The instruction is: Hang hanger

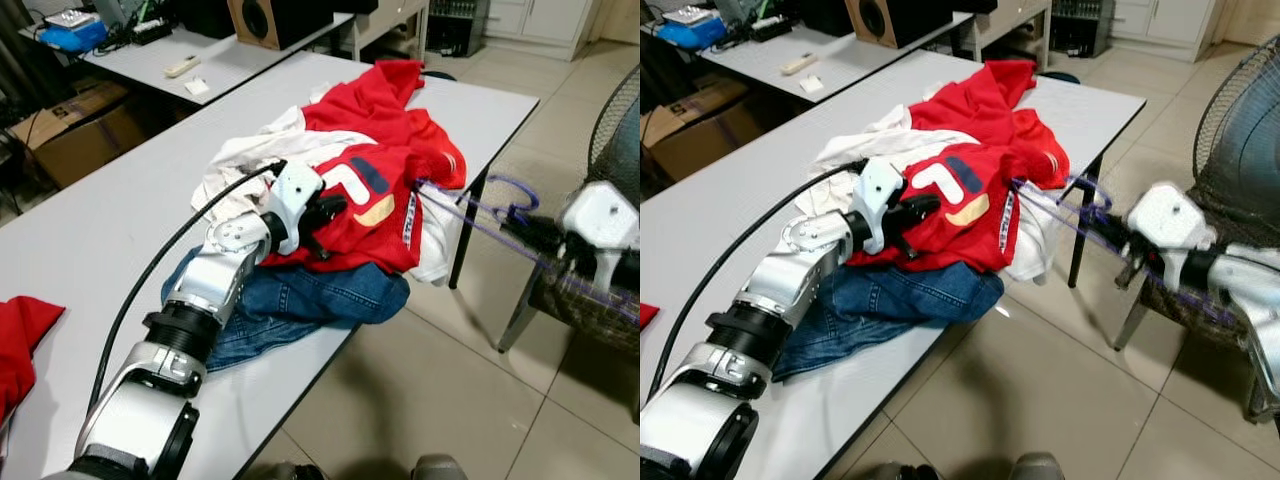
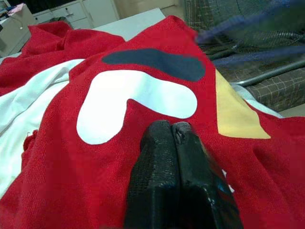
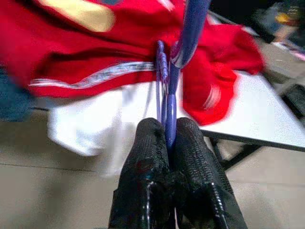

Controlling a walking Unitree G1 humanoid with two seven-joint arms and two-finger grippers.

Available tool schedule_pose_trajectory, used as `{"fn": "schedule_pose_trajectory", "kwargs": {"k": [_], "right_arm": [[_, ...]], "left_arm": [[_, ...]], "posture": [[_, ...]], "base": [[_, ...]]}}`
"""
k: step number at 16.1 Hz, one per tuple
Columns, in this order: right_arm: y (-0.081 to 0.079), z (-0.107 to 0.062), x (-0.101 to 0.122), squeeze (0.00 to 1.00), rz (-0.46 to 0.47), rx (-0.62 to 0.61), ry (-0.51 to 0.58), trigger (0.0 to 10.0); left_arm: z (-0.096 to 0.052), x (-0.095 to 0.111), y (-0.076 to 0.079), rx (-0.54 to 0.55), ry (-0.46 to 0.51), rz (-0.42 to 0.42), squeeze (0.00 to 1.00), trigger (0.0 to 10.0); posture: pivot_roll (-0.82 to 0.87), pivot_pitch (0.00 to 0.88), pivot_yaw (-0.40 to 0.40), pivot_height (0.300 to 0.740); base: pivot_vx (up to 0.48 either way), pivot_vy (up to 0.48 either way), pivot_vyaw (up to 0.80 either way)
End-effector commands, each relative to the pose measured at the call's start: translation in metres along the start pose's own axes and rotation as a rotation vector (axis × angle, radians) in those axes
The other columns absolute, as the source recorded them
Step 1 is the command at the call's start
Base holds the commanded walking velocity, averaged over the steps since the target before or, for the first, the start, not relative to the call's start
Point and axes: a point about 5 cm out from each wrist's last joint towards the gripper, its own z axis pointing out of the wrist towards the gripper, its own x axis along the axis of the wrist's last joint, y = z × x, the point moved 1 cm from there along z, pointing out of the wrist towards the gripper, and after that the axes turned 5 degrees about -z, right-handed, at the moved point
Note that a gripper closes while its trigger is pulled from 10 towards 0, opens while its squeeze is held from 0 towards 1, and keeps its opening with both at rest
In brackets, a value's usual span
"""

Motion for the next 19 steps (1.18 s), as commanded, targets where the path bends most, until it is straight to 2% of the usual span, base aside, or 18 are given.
{"fn": "schedule_pose_trajectory", "kwargs": {"k": [1,4,6,9,10,11,13,14,15,16,19], "right_arm": [[0.003,0.003,0.001,0.00,-0.006,-0.014,-0.013,10.0],[0.004,0.009,-0.006,0.00,-0.013,-0.007,-0.040,10.0],[0.007,0.013,-0.003,0.00,-0.018,-0.020,-0.013,10.0],[0.016,0.014,0.021,0.00,-0.041,-0.088,0.163,10.0],[0.015,0.011,0.033,0.00,-0.016,-0.096,0.263,10.0],[0.012,0.008,0.039,0.00,0.007,-0.091,0.314,10.0],[-0.003,0.001,0.058,0.00,0.059,-0.048,0.446,10.0],[-0.007,0.000,0.062,0.00,0.073,-0.032,0.469,10.0],[-0.018,-0.002,0.070,0.00,0.111,0.019,0.516,10.0],[-0.020,-0.003,0.072,0.00,0.118,0.031,0.524,10.0],[-0.040,-0.010,0.089,0.00,0.206,0.202,0.600,10.0]], "left_arm": [[-0.007,0.000,-0.007,0.022,-0.006,0.005,0.00,10.0],[-0.007,0.000,-0.008,0.026,-0.011,0.009,0.00,10.0],[-0.007,0.000,-0.009,0.030,-0.011,0.011,0.00,10.0],[-0.012,0.000,-0.014,0.048,-0.011,0.011,0.00,10.0],[-0.018,0.000,-0.021,0.071,0.002,-0.008,0.00,10.0],[-0.022,0.003,-0.026,0.081,0.025,-0.029,0.00,10.0],[-0.042,0.035,-0.050,0.099,0.230,-0.132,0.00,10.0],[-0.047,0.045,-0.056,0.108,0.289,-0.160,0.00,10.0],[-0.060,0.068,-0.071,0.133,0.413,-0.194,0.00,10.0],[-0.063,0.072,-0.074,0.137,0.435,-0.197,0.00,10.0],[-0.079,0.095,-0.092,0.130,0.559,-0.232,0.00,10.0]], "posture": [[-0.30,0.000,0.173,0.740],[-0.28,0.000,0.164,0.740],[-0.28,0.000,0.162,0.740],[-0.27,0.000,0.160,0.740],[-0.27,0.000,0.161,0.740],[-0.28,0.000,0.162,0.740],[-0.28,0.000,0.165,0.740],[-0.28,0.000,0.165,0.740],[-0.28,0.000,0.169,0.740],[-0.28,0.000,0.169,0.740],[-0.28,0.000,0.175,0.740]], "base": [[0.000,0.000,0.00],[0.000,0.000,0.00],[0.000,0.000,0.00],[0.000,0.000,0.00],[0.000,0.000,0.00],[0.000,0.000,0.00],[0.000,0.000,0.00],[0.000,0.000,0.00],[0.000,0.000,0.00],[0.000,0.000,0.00],[0.000,0.000,0.00]]}}
